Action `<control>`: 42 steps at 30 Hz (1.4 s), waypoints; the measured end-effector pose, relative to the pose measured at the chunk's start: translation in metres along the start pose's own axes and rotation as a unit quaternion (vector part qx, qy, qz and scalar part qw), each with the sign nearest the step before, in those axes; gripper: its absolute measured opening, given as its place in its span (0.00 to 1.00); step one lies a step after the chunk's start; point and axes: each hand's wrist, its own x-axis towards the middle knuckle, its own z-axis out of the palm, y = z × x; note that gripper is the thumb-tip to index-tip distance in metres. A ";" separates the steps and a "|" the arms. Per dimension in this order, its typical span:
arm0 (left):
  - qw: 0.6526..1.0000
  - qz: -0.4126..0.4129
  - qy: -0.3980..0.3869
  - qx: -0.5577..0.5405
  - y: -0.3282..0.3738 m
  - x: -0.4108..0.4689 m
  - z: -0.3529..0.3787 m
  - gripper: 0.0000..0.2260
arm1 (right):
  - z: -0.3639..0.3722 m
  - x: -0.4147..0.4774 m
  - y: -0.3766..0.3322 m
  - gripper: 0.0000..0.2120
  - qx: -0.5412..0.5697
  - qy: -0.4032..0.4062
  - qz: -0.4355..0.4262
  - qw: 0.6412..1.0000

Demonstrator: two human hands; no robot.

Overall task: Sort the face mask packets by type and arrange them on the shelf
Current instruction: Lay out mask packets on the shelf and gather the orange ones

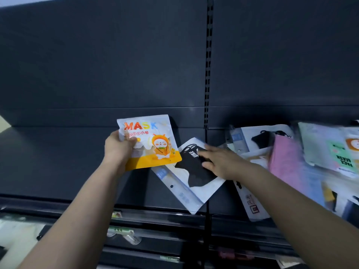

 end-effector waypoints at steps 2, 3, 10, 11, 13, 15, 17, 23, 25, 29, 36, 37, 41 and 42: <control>1.000 0.001 0.015 0.000 -0.002 -0.003 -0.006 0.14 | -0.001 -0.009 0.002 0.24 -0.080 0.003 -0.028 0.996; 1.000 -0.003 0.021 0.001 -0.004 -0.005 -0.008 0.14 | -0.002 -0.012 0.000 0.24 -0.112 0.016 -0.032 0.993; 0.997 -0.001 0.076 0.014 -0.003 -0.022 -0.019 0.16 | 0.018 -0.005 -0.021 0.33 -0.068 0.088 -0.066 0.992; 0.996 0.002 0.084 0.015 -0.002 -0.025 -0.020 0.16 | 0.019 -0.004 -0.025 0.33 -0.068 0.095 -0.056 0.992; 0.995 0.004 0.097 0.017 -0.002 -0.030 -0.023 0.16 | 0.019 -0.001 -0.033 0.32 -0.083 0.120 -0.052 0.988; 0.994 0.000 0.107 0.021 -0.003 -0.034 -0.027 0.17 | 0.019 0.003 -0.034 0.27 -0.065 0.139 -0.064 0.986; 0.994 -0.010 0.105 0.019 -0.003 -0.038 -0.030 0.16 | 0.021 0.007 -0.027 0.24 -0.021 0.123 -0.083 0.989; 0.997 -0.028 0.073 0.010 -0.010 -0.040 -0.032 0.16 | 0.012 0.017 -0.013 0.41 0.002 0.023 -0.004 1.000; 0.997 -0.032 0.063 0.009 -0.012 -0.039 -0.033 0.15 | 0.005 0.021 -0.012 0.45 0.001 0.017 0.032 0.999; 0.999 -0.019 0.026 0.015 -0.014 -0.029 -0.035 0.12 | -0.002 0.022 -0.010 0.39 0.032 0.026 0.053 0.998; 0.999 -0.004 -0.038 0.021 -0.008 0.012 -0.044 0.21 | 0.011 0.020 -0.034 0.26 0.140 0.094 0.079 0.982; 0.999 -0.002 -0.044 0.028 -0.007 0.019 -0.047 0.24 | 0.008 0.019 -0.035 0.26 0.165 0.114 0.095 0.975; 0.997 -0.003 -0.073 0.037 -0.007 0.047 -0.059 0.26 | -0.009 0.015 -0.048 0.24 0.233 0.231 0.173 0.929; 0.996 -0.003 -0.080 0.047 -0.008 0.053 -0.062 0.26 | -0.011 0.014 -0.054 0.24 0.246 0.252 0.189 0.917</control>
